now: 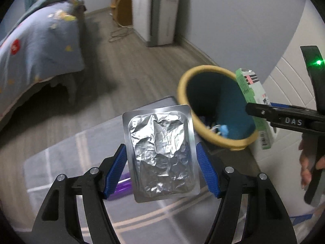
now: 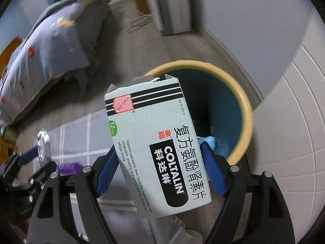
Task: Collect trash
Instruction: 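Carry both items over the wastebasket and open both tools to drop them, then move both tools back over the purple bottle and pink wrapper on the rug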
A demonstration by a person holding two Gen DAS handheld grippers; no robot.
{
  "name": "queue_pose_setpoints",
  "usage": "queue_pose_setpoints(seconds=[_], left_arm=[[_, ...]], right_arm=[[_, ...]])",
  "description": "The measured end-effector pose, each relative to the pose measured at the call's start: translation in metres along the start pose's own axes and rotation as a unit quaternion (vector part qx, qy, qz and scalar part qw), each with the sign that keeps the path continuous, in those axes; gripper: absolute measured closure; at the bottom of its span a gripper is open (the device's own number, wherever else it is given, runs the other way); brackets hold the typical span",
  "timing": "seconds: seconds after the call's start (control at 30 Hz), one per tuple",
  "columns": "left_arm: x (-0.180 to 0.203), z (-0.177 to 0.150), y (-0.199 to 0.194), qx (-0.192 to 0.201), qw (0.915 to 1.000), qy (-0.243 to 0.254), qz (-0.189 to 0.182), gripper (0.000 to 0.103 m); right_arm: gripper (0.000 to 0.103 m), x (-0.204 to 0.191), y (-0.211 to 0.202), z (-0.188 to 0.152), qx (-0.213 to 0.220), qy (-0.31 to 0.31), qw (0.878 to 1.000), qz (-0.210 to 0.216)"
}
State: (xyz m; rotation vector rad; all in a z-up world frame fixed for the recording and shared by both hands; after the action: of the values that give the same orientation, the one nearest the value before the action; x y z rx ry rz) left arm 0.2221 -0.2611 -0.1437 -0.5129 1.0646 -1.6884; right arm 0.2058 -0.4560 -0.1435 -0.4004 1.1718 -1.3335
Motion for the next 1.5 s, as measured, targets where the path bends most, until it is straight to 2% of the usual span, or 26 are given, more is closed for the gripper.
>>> queue_pose_setpoints(seconds=[0.13, 0.37, 0.53, 0.73, 0.9, 1.0, 1.17, 1.23, 1.27, 1.33, 1.4, 1.5], left_arm=[[0.038, 0.008, 0.013, 0.004, 0.9992, 0.04, -0.004, 0.033], [0.082, 0.018, 0.032, -0.004, 0.9975, 0.064, -0.03, 0.033], [0.095, 0.025, 0.043, -0.009, 0.9967, 0.068, -0.042, 0.033], [0.103, 0.042, 0.06, 0.002, 0.996, 0.085, -0.027, 0.033], [0.109, 0.055, 0.07, 0.007, 0.9968, 0.07, -0.038, 0.033], [0.111, 0.058, 0.072, 0.011, 0.9969, 0.069, -0.036, 0.033], [0.111, 0.053, 0.071, 0.01, 0.9967, 0.072, -0.036, 0.033], [0.107, 0.048, 0.07, 0.009, 0.9972, 0.067, -0.031, 0.03], [0.104, 0.046, 0.07, 0.008, 0.9975, 0.062, -0.031, 0.024], [0.096, 0.039, 0.068, 0.004, 0.9981, 0.058, -0.019, 0.018], [0.09, 0.035, 0.064, 0.005, 0.9979, 0.063, -0.011, 0.015], [0.074, 0.024, 0.047, 0.015, 0.9975, 0.069, 0.008, 0.011]], right_arm=[[0.026, 0.029, 0.003, 0.004, 0.012, 0.035, 0.999, -0.013], [0.026, 0.062, 0.015, 0.009, 0.023, 0.101, 0.995, -0.003], [0.026, 0.09, 0.027, 0.008, 0.02, 0.139, 0.99, -0.012], [0.026, 0.099, 0.038, 0.008, 0.017, 0.164, 0.986, 0.004], [0.026, 0.115, 0.033, 0.006, 0.041, 0.217, 0.974, 0.05], [0.026, 0.123, 0.03, 0.004, 0.05, 0.241, 0.967, 0.063], [0.026, 0.124, 0.03, 0.006, 0.047, 0.241, 0.967, 0.065], [0.025, 0.12, 0.033, 0.008, 0.034, 0.22, 0.974, 0.051], [0.024, 0.115, 0.035, 0.009, 0.026, 0.203, 0.978, 0.043], [0.013, 0.106, 0.037, 0.01, 0.018, 0.181, 0.983, 0.034], [0.005, 0.1, 0.036, 0.013, 0.013, 0.154, 0.988, 0.003], [0.005, 0.09, 0.031, 0.014, 0.007, 0.125, 0.992, -0.014]])
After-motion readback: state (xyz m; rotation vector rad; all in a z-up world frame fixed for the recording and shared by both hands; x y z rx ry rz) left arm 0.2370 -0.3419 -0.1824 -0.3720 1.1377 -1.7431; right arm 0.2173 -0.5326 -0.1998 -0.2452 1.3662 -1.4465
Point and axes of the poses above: each gripper's, at about its wrist camera, not at the fingertips, and y roughly the way its jaws point, x to its right, z to its top, the point moved 4 cm from there along y, roughly the way its jaws point, and after that the axes turned 15 degrees about z, right-handed, at the moved point
